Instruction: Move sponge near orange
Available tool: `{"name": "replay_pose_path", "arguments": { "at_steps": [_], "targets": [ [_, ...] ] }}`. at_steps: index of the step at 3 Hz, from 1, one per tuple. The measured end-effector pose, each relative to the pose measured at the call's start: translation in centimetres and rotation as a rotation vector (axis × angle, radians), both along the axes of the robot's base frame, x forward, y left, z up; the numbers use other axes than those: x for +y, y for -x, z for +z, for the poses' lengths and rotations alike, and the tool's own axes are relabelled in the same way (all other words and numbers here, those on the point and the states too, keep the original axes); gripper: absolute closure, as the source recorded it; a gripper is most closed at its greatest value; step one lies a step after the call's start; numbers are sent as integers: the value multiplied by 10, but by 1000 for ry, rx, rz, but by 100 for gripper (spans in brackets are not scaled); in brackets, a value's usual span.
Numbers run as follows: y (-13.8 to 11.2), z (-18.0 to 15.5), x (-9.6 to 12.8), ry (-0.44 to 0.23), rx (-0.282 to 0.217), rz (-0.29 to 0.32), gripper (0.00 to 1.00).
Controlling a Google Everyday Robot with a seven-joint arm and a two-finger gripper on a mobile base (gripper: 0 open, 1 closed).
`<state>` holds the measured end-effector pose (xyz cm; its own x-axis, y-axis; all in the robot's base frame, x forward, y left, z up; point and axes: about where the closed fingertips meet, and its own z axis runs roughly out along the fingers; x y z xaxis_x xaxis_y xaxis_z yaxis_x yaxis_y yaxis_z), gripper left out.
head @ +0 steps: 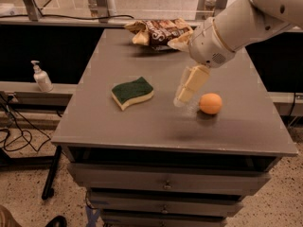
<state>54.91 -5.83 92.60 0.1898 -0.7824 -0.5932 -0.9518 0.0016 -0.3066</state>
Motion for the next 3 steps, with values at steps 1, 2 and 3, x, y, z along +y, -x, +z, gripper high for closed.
{"name": "replay_pose_path", "arguments": {
  "at_steps": [1, 2, 3],
  "targets": [
    [1, 3, -5, -12, -6, 0, 0],
    [-13, 4, 1, -89, -45, 34, 0],
    [-35, -8, 18, -168, -51, 100, 0]
  ]
}}
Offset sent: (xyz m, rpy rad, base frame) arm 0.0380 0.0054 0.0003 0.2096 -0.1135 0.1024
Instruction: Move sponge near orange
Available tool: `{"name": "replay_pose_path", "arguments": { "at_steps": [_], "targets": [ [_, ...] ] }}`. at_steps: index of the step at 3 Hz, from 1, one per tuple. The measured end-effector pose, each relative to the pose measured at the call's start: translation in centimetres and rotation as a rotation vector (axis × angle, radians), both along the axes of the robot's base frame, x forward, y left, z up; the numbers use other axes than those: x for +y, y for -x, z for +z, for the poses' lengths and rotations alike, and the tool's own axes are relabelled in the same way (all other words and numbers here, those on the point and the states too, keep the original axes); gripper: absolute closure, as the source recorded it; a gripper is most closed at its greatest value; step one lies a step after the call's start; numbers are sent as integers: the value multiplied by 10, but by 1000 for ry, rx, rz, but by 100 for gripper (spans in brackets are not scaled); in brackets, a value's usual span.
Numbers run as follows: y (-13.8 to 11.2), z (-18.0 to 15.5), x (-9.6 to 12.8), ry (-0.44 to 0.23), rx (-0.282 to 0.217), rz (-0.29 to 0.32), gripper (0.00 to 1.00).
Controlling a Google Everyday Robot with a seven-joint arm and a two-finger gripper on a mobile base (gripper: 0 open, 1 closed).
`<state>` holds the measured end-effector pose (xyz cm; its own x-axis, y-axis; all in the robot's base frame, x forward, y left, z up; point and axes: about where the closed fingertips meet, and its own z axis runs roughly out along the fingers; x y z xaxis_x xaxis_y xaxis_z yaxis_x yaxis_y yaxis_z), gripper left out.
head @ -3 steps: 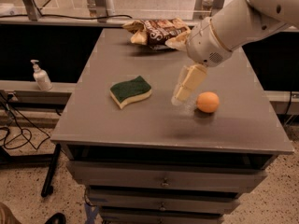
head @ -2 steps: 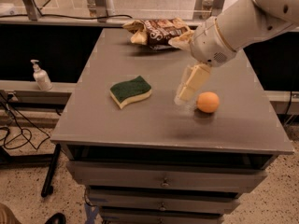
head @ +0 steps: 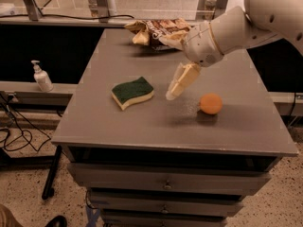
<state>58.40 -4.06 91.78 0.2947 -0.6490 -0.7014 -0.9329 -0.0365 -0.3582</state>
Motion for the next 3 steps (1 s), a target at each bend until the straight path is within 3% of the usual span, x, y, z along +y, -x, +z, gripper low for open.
{"name": "replay_pose_path", "arguments": {
  "at_steps": [1, 2, 3],
  "targets": [
    [-18, -15, 19, -45, 16, 56, 0],
    [-27, -31, 36, -43, 44, 94, 0],
    [-28, -45, 50, -3, 105, 122, 0]
  ]
}}
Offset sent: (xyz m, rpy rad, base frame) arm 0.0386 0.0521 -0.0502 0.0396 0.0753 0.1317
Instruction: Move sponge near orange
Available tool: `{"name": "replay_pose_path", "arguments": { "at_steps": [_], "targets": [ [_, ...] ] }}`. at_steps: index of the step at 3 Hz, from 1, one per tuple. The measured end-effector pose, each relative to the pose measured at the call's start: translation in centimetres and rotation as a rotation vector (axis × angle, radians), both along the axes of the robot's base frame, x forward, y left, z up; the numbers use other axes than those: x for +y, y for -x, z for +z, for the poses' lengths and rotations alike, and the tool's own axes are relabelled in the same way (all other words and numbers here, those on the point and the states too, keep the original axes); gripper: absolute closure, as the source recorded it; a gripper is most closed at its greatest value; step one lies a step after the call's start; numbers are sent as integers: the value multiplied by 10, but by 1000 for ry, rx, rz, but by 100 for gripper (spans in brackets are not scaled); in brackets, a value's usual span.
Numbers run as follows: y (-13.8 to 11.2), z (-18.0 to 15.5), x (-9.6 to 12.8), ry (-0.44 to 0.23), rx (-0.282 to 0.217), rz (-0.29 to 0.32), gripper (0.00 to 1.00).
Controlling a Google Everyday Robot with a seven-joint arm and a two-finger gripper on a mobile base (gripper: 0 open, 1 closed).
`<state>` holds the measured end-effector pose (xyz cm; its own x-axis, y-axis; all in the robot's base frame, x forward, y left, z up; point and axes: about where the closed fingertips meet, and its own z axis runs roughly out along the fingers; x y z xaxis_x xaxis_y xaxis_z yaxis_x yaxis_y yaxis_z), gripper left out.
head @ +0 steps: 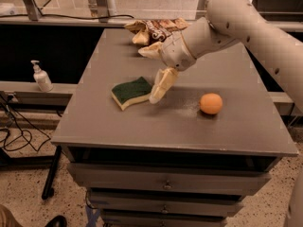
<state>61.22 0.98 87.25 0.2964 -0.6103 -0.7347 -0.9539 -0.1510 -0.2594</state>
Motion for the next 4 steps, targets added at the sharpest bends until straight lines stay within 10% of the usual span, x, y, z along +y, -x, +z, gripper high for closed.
{"name": "replay_pose_path", "arguments": {
  "at_steps": [1, 4],
  "targets": [
    [3, -16, 9, 58, 70, 17, 0],
    [2, -35, 6, 96, 152, -19, 62]
  ]
}}
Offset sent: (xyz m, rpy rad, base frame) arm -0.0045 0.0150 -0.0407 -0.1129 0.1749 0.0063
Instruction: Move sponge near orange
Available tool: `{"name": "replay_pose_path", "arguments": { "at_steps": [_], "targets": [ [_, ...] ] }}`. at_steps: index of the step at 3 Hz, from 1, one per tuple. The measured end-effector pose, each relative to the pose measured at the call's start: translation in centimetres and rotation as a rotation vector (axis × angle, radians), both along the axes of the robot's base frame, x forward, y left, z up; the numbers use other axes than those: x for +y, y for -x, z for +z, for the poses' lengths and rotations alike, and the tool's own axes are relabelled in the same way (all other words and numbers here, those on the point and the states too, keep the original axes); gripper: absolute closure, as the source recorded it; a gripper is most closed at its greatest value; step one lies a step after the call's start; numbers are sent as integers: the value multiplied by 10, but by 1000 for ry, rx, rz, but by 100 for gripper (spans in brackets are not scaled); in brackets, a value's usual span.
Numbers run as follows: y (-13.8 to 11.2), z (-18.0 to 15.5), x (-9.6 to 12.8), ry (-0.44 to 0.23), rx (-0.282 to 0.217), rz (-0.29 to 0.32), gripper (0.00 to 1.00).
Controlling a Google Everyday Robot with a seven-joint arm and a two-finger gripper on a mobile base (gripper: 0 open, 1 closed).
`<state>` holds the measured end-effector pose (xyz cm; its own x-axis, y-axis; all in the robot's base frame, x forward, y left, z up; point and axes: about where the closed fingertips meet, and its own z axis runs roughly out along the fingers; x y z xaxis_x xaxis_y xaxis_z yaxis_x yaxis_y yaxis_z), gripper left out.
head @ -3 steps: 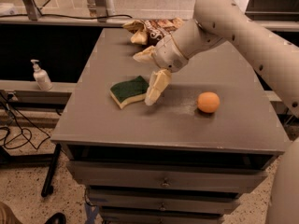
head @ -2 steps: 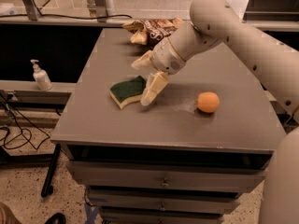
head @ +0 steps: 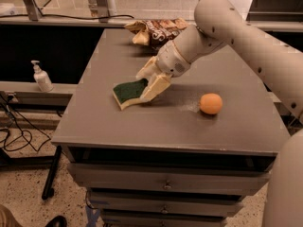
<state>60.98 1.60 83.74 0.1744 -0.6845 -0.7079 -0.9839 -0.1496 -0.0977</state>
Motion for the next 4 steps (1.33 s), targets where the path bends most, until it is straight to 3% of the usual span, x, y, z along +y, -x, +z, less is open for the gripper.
{"name": "replay_pose_path", "arguments": {
  "at_steps": [1, 2, 4],
  "targets": [
    [-6, 5, -12, 7, -13, -25, 85],
    [-21, 22, -43, 27, -60, -83, 100],
    [-44, 58, -157, 25, -171, -303, 100]
  ]
}}
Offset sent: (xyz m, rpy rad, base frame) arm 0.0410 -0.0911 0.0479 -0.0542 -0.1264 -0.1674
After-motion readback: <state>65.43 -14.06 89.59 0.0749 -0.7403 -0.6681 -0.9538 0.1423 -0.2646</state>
